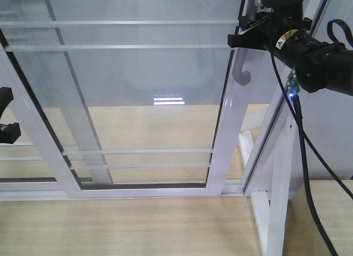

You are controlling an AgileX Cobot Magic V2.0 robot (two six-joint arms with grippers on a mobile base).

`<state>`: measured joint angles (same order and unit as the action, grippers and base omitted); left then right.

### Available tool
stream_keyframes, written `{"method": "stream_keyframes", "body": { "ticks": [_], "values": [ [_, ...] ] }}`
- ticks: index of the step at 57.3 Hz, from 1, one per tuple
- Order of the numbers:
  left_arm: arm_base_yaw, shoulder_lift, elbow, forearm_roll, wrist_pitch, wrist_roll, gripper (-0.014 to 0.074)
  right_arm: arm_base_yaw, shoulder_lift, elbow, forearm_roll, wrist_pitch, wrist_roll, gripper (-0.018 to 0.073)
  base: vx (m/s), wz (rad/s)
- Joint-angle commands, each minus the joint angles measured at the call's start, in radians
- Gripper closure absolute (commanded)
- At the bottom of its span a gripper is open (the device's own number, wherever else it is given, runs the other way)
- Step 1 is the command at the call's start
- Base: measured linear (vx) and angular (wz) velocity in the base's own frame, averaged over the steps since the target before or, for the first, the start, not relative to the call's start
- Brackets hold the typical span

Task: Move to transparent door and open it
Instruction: 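Pull the handle with the right gripper, sliding the door open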

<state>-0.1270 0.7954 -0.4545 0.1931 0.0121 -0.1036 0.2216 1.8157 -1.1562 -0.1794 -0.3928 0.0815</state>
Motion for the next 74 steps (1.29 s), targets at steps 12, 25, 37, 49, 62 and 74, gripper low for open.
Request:
{"method": "stream_keyframes", "body": {
  "ticks": [12, 25, 37, 49, 62, 74],
  "values": [
    [-0.003, -0.002, -0.034, -0.002, -0.091, -0.008, 0.0195, 0.112, -0.015, -0.029, -0.033, -0.105, -0.003, 0.0271, 0.0, 0.0],
    [-0.003, -0.002, -0.034, -0.002, -0.13, -0.008, 0.0195, 0.129, -0.108, 0.003, -0.03, -0.061, 0.046, 0.0271, 0.0, 0.0],
    [-0.003, -0.002, -0.034, -0.002, -0.184, -0.008, 0.0195, 0.115, -0.341, 0.159, -0.026, -0.029, 0.068, 0.0271, 0.0, 0.0],
    [-0.004, -0.002, -0.034, -0.001, -0.178, -0.008, 0.0195, 0.059, -0.588, 0.336, -0.023, 0.157, 0.042, 0.0271, 0.0, 0.0],
    [-0.004, 0.018, -0.034, -0.001, -0.184, -0.008, 0.0193, 0.047, -0.792, 0.386, -0.011, 0.508, -0.003, 0.0249, 0.0, 0.0],
    [-0.093, 0.166, -0.034, 0.001, -0.336, -0.008, 0.0179, 0.047, -0.878, 0.386, -0.031, 0.617, -0.004, 0.0241, 0.0, 0.0]
  ]
}}
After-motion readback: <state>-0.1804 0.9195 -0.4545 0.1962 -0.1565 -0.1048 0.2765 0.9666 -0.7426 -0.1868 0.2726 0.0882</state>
